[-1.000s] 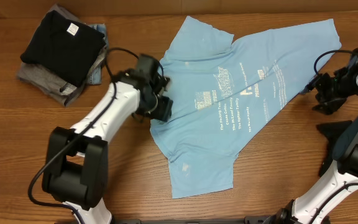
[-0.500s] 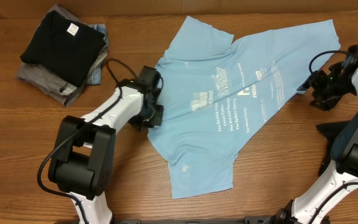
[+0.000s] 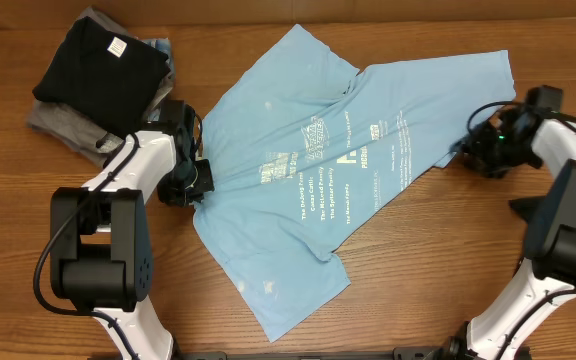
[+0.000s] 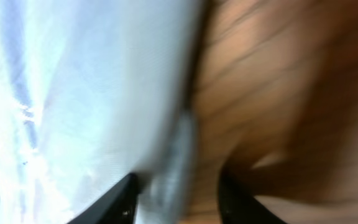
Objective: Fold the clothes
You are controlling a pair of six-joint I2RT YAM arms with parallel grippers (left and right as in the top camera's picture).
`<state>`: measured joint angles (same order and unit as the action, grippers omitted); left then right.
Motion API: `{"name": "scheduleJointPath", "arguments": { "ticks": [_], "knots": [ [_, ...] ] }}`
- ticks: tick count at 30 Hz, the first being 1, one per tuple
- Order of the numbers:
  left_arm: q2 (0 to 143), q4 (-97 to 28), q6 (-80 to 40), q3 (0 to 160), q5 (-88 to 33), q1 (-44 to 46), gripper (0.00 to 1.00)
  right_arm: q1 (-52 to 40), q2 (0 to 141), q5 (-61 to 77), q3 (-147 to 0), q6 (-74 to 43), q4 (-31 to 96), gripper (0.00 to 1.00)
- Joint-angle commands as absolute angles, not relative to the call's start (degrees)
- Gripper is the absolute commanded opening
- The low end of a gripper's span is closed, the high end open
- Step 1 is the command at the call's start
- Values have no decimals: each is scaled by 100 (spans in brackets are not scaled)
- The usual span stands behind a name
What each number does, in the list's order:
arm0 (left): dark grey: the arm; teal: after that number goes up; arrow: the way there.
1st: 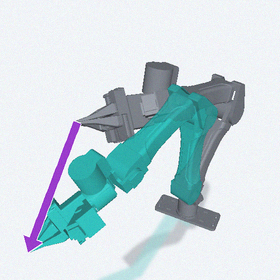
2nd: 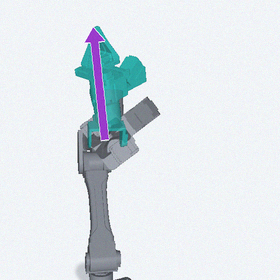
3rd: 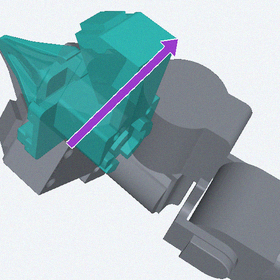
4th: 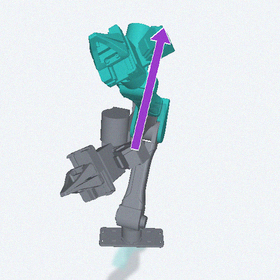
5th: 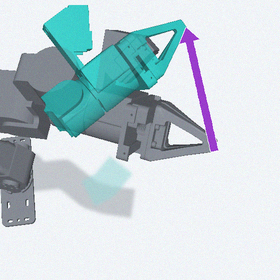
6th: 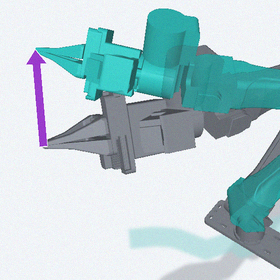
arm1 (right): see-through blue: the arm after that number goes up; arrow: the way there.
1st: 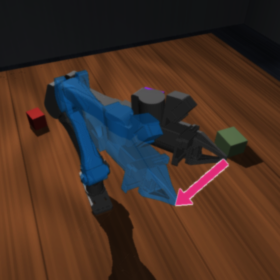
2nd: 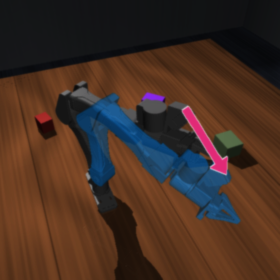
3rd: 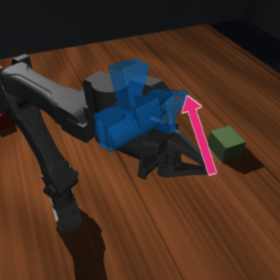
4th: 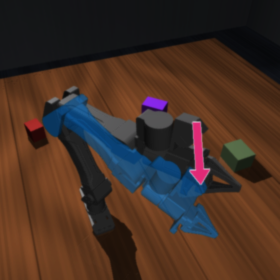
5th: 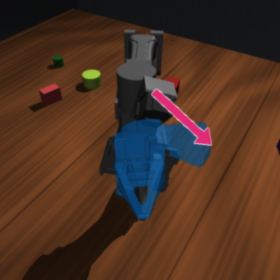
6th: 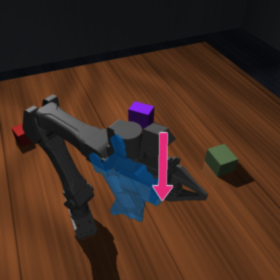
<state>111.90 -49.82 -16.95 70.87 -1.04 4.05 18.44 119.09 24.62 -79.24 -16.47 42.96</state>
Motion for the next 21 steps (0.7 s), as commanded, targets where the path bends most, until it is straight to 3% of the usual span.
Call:
{"name": "scheduleJointPath", "arguments": {
  "ticks": [1,4,7,8,9,12,21],
  "knots": [
    [11614,-4947,-1584,6862,126,499,7,1485,11907,2497,-7640,-1739,4246,35],
    [11614,-4947,-1584,6862,126,519,8,1326,11907,2252,-7640,-1809,4252,23],
    [11614,-4967,-1584,6862,126,519,8,1313,11907,2252,-7640,-1800,4313,20],
    [11614,-4976,-1581,6862,126,519,9,1328,11907,2252,-7640,-1798,4318,24],
    [11614,-4989,-1581,6862,130,517,9,1363,11904,2257,-7642,-1776,4320,34],
    [11614,-5013,-1557,6862,148,517,9,1514,11904,2252,-7651,-1754,4370,38],
    [11614,-5026,-1538,6862,148,517,10,1885,11904,2770,-7649,-1181,4825,37]
  ]
}}
